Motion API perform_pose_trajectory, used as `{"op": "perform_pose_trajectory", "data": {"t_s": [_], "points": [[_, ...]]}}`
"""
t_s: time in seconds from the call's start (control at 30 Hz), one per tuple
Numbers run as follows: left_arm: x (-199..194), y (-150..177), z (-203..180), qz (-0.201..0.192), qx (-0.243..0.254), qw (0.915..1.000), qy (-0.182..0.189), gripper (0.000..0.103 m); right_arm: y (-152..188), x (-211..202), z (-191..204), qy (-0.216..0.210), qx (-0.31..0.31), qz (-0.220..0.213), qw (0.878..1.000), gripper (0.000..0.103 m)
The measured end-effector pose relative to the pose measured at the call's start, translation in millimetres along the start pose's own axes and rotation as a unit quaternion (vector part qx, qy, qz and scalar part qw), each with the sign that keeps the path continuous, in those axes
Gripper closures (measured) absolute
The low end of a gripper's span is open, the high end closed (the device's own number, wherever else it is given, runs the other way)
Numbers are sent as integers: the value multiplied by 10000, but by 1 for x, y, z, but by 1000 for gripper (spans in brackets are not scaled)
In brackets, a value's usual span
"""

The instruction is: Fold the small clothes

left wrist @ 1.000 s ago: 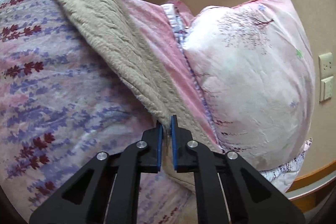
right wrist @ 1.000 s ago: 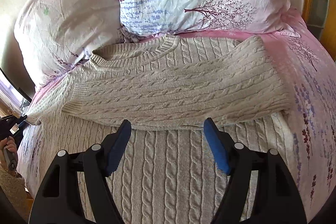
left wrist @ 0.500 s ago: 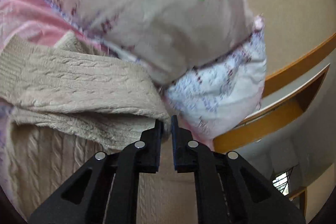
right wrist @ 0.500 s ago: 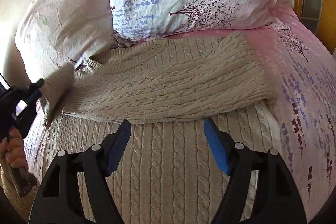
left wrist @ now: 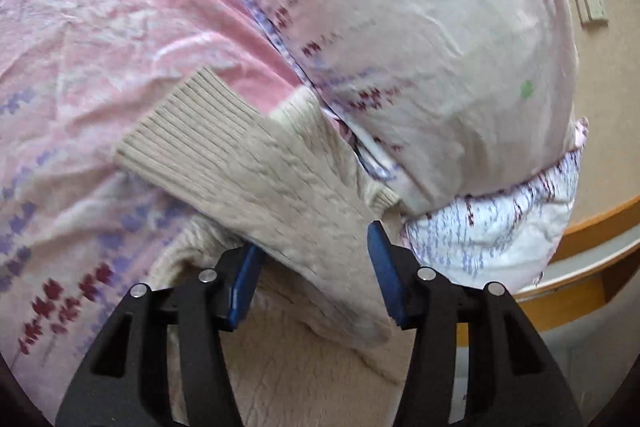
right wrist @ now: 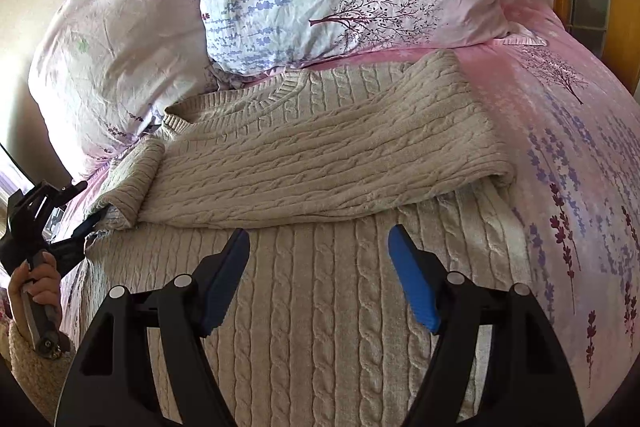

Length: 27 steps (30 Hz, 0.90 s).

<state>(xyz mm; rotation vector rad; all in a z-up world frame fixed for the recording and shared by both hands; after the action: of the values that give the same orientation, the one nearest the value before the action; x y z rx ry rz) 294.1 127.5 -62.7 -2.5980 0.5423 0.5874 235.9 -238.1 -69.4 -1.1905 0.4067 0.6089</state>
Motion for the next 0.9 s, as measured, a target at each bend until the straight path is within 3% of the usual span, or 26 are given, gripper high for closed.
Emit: {"op": "perform_pose_trajectory", "data": {"t_s": [0.07, 0.13, 0.23, 0.33, 0.4, 0.43, 0.47, 0.53, 0.57, 0.63, 0.7, 0.77, 0.9], "points": [[1, -8, 3, -84, -124, 9998, -97, 78, -1, -1, -2, -10, 8, -19, 10000, 30], [3, -6, -13, -86, 62, 9999, 45, 94, -4, -4, -6, -5, 41, -65, 10000, 30], [8, 17, -63, 56, 683, 9963, 520, 95, -7, -11, -15, 31, 126, -162, 9998, 30], [17, 65, -119, 473, 1360, 9832, 1118, 95, -11, -17, -25, 99, 229, -266, 9993, 30], [28, 110, -153, 879, 1869, 9673, 1470, 95, -13, -20, -33, 164, 304, -314, 9989, 30], [35, 138, -168, 1199, 2162, 9554, 1616, 94, -14, -21, -38, 202, 347, -330, 9986, 30], [41, 165, -176, 1491, 2470, 9434, 1634, 88, -15, -22, -44, 263, 393, -344, 9983, 30], [54, 220, -183, 2070, 3243, 9104, 1520, 71, -17, -22, -55, 401, 480, -351, 9974, 30], [56, 239, -182, 2242, 3536, 8960, 1477, 70, -17, -22, -61, 456, 530, -339, 9970, 30], [53, 259, -178, 2442, 3814, 8795, 1466, 65, -20, -24, -69, 512, 594, -347, 9963, 30], [43, 251, -172, 2419, 3804, 8801, 1488, 56, -24, -26, -70, 430, 609, -371, 9965, 31], [29, 220, -160, 2076, 3878, 8872, 1391, 54, -32, -25, -64, 161, 654, -378, 9970, 42], [4, 119, -118, 1005, 3893, 9133, 654, 51, -47, -6, -43, -429, 741, -155, 9962, 53]]}}
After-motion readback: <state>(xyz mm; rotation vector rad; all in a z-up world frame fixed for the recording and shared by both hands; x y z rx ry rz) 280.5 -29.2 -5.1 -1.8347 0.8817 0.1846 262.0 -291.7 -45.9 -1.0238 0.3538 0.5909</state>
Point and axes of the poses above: each gripper's, at about its wrist camera, not at the fingertips, and x roughly the way its jaws point, z to its left, y to its underside, the point moved 10 cm from there along x, roughly the way its jaws point, and after that the axes turned 9 degrees about -z, right-handed, at the moved point
